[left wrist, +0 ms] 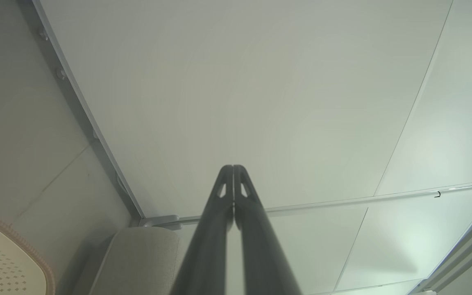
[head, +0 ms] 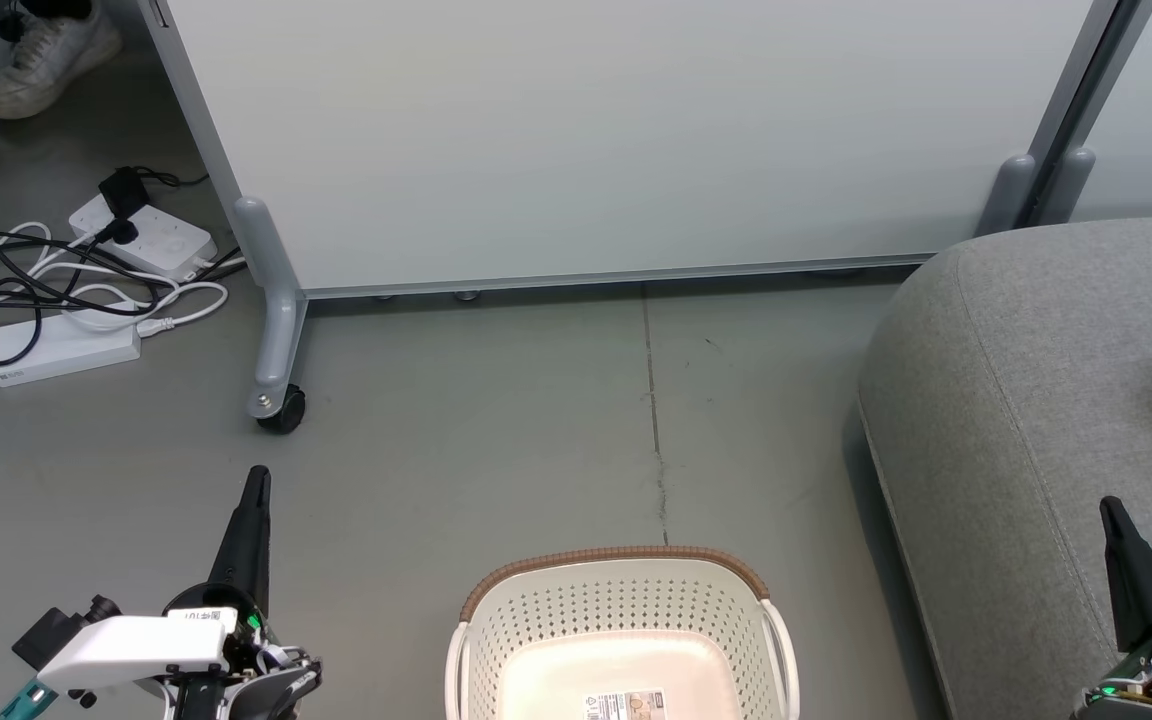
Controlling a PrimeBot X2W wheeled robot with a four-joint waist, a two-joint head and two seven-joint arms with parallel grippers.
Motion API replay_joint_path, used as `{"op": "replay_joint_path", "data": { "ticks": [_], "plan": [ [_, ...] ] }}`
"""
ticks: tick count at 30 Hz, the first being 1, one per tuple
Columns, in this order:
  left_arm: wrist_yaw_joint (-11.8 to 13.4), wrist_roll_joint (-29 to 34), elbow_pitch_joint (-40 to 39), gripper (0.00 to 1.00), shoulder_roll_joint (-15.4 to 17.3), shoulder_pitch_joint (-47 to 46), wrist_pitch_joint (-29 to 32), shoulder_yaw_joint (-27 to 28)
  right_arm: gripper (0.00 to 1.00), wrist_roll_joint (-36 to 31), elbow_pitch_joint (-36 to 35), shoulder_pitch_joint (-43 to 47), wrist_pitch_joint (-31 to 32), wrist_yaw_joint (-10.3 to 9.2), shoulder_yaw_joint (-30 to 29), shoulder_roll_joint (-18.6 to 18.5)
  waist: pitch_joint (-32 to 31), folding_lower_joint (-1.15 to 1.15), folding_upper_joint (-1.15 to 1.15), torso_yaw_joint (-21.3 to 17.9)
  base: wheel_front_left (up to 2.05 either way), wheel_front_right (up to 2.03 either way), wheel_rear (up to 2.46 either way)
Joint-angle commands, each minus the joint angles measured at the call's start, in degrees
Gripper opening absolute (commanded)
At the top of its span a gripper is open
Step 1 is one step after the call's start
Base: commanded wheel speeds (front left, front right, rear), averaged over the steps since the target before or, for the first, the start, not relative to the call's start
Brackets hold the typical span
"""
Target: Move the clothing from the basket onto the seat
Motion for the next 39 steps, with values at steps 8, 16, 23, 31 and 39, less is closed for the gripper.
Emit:
{"op": "replay_joint_path", "data": {
  "ticks": [8, 16, 23, 31, 39],
  "plan": [
    [-0.35, -0.01, -0.22, 0.0, 0.24, -1.0, 0.23, 0.35, 0.0, 0.01, -0.06, -0.66, 0.38, 0.14, -0.14, -0.2, 0.0, 0.0, 0.0, 0.0, 0.0, 0.0, 0.0],
    [-0.35, 0.12, -0.21, 0.0, 0.17, -1.0, 0.31, 0.45, 0.0, -0.06, -0.06, -0.67, 0.45, 0.14, -0.19, -0.14, 0.0, 0.0, 0.0, 0.0, 0.0, 0.0, 0.0],
    [-0.35, 0.2, -0.21, 0.0, 0.12, -1.0, 0.39, 0.52, 0.0, -0.1, -0.05, -0.67, 0.5, 0.13, -0.24, -0.1, 0.0, 0.0, 0.0, 0.0, 0.0, 0.0, 0.0],
    [-0.35, 0.27, -0.2, 0.0, 0.04, -1.0, 0.38, 0.61, 0.0, -0.15, -0.04, -0.68, 0.52, 0.14, -0.29, -0.06, 0.0, 0.0, 0.0, 0.0, 0.0, 0.0, 0.0],
    [-0.35, 0.32, -0.2, 0.0, -0.01, -1.0, 0.43, 0.69, 0.0, -0.19, -0.04, -0.69, 0.58, 0.14, -0.32, -0.03, 0.0, 0.0, 0.0, 0.0, 0.0, 0.0, 0.0]
  ]
}}
